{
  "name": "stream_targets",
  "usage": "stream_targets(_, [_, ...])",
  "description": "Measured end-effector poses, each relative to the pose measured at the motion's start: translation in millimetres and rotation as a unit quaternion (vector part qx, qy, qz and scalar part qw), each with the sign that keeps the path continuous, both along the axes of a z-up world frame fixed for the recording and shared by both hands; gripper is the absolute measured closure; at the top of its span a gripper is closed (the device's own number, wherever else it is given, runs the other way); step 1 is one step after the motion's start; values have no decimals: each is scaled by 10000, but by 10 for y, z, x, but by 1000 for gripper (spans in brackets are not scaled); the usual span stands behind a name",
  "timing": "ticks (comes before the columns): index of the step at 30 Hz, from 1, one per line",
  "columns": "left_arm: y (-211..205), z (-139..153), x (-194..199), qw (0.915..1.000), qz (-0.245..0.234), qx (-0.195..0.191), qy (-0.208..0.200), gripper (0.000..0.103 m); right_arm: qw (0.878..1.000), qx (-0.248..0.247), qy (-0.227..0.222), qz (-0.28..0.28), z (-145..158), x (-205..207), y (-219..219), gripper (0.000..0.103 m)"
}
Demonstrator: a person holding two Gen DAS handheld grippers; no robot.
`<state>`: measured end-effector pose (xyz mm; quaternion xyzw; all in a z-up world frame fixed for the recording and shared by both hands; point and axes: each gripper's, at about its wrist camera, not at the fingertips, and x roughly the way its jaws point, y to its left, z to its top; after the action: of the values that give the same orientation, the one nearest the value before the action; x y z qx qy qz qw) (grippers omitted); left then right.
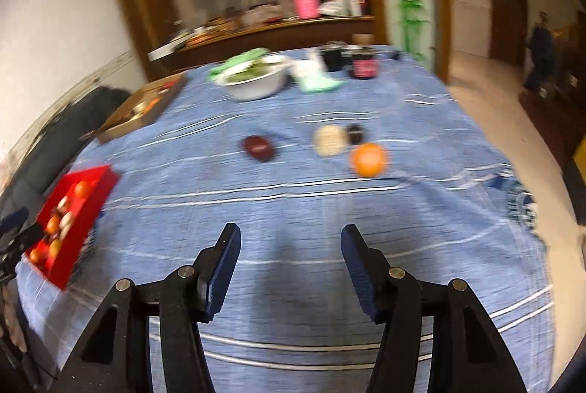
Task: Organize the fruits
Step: 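Grasp a tangerine with the right tool while the left tool grasps a red date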
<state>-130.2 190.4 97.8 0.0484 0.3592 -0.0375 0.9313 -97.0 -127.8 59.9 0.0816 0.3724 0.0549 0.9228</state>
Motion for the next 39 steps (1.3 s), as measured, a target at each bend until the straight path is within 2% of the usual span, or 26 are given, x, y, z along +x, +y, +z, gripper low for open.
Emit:
stream_targets(6, [-9,-51,170,9966,-183,-732,332,15,9989,212,96,-406,26,264,-419,42])
stream_targets(9, [-73,-7,273,9957,-223,-847,315,15,9989,199,210,-381,0,502,-406,42])
stream_targets(13, [-230,57,460,9936,-416,-1024,213,15,9981,-77,334,-503,-115,852,-355,42])
stream_targets(16, [-385,40,695,9911,-542,-1179,290,15,9964,-248,427,-692,-227,1065,-390,42])
stream_targets(18, [-498,5,845,9894,-646,-1241,379,15,9957,-172,518,-752,-302,1158,-438,42])
stream_targets(20, [-668,-50,1002,9882,-785,-1228,473,15,9954,-4,575,-763,-360,1199,-487,43])
stream_targets(25, [-1188,-277,1398,9858,-1192,-1010,613,15,9958,261,623,-617,-436,1258,-541,64])
stream_targets(32, [-1685,-599,1845,9854,-1386,-640,749,15,9956,395,583,-619,-419,1226,-570,65])
stream_targets(39, [-1910,-849,2086,9814,-1638,-388,929,16,9966,320,386,-650,-325,1184,-569,65])
